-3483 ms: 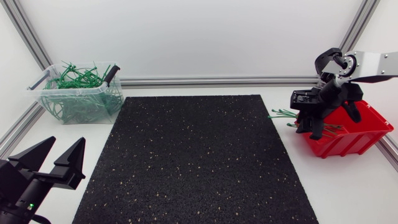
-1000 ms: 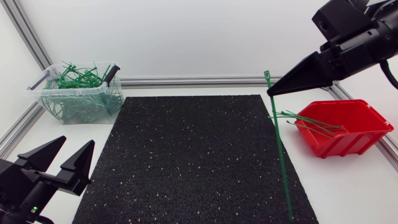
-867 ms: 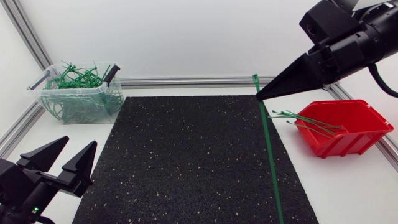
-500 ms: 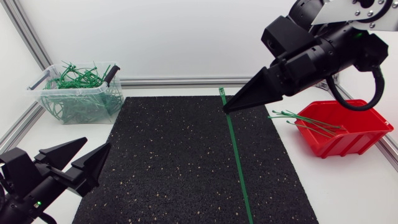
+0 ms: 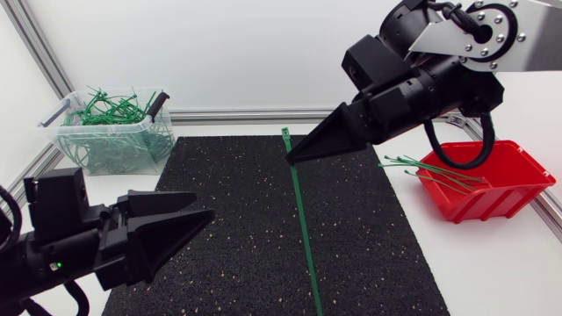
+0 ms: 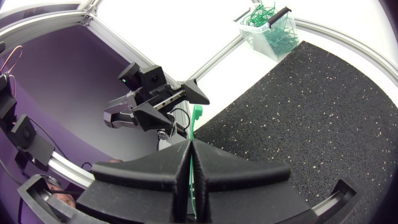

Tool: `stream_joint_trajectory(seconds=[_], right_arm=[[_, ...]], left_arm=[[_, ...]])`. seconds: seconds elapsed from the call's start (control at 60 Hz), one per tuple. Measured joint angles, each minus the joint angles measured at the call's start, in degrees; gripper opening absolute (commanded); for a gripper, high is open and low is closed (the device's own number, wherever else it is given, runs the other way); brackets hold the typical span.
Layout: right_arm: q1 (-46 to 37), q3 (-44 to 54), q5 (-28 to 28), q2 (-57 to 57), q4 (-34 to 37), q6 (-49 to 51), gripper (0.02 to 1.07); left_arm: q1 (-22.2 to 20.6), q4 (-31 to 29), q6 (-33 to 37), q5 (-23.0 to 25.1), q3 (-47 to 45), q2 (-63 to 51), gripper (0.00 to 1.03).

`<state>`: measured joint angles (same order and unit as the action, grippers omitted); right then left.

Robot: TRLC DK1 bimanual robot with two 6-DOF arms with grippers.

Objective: Take a green cable tie from the red box, thread the tail through the head to close it, then place it in the transparent bin on the left.

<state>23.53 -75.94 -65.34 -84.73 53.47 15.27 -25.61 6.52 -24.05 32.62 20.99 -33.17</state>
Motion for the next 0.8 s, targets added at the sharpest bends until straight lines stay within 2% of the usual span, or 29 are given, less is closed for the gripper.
stream_joint_trajectory(seconds=[0.083,0.217,0.467,0.8], right_arm=[[0.68,1.27,-0.66,-0.04,-2.71,-1.57,0.08],[1.90,2.95,-1.38,-0.15,-5.77,-3.39,0.08],[2.30,4.13,-2.95,-0.22,-10.40,-6.38,0.08],[1.77,5.33,-3.67,-1.42,-16.09,-9.75,0.08]], left_arm=[[-2.78,2.10,-0.85,2.56,1.55,-4.39,0.99],[-3.87,6.49,-3.13,7.37,3.80,-10.19,0.99],[-6.91,12.57,-5.99,10.40,9.75,-21.64,0.99],[-10.23,16.70,-7.04,11.10,14.82,-30.97,0.85]])
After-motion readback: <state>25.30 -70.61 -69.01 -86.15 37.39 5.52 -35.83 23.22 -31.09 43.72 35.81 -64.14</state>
